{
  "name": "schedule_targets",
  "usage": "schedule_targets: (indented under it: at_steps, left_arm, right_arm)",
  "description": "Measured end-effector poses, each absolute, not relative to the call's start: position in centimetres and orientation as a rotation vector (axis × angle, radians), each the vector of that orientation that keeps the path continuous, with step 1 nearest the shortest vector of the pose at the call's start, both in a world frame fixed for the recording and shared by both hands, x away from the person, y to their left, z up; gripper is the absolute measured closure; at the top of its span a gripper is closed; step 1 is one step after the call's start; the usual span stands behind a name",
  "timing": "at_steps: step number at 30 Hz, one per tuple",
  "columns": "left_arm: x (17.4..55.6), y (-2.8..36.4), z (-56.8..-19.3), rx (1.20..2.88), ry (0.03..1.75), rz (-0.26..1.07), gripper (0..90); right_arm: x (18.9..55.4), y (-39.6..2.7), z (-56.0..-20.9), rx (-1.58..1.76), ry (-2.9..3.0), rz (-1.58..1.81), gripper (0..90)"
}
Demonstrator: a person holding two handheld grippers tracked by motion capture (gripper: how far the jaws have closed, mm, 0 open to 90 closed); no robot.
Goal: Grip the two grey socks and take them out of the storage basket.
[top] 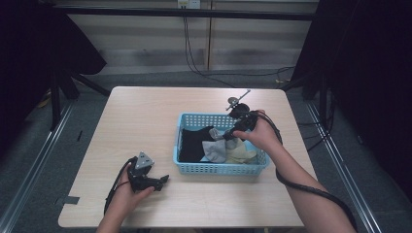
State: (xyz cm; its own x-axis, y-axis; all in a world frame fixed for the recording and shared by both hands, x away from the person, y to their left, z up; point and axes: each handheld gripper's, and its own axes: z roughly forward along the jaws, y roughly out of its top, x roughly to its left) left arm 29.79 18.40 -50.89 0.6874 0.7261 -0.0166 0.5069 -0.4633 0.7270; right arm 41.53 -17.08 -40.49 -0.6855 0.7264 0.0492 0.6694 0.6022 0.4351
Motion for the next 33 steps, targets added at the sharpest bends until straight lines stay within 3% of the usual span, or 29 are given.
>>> schedule_targets:
  at_steps: [4,7,9,14,33]
  left_arm:
    - [29.8,18.4,-50.9,2.168,0.938,0.385,15.0]
    - [29.8,18.4,-50.9,2.167,0.938,0.384,14.9]
    - [29.8,18.4,-50.9,2.164,0.94,0.384,14.9]
    - [29.8,18.4,-50.9,2.168,0.938,0.384,14.9]
    - [29.8,18.4,-50.9,2.172,0.94,0.382,14.6]
  right_arm:
    - [42.5,-16.2,-41.1,1.192,2.694,0.639,28.8]
    - [43.1,-15.6,-41.9,1.201,2.696,0.564,36.3]
    - [43.3,-15.5,-42.3,1.203,2.72,0.552,52.9]
    - [43.4,-15.6,-42.3,1.182,2.77,0.505,81.9]
    - [42.1,-18.2,-35.8,1.12,2.838,0.481,83.3]
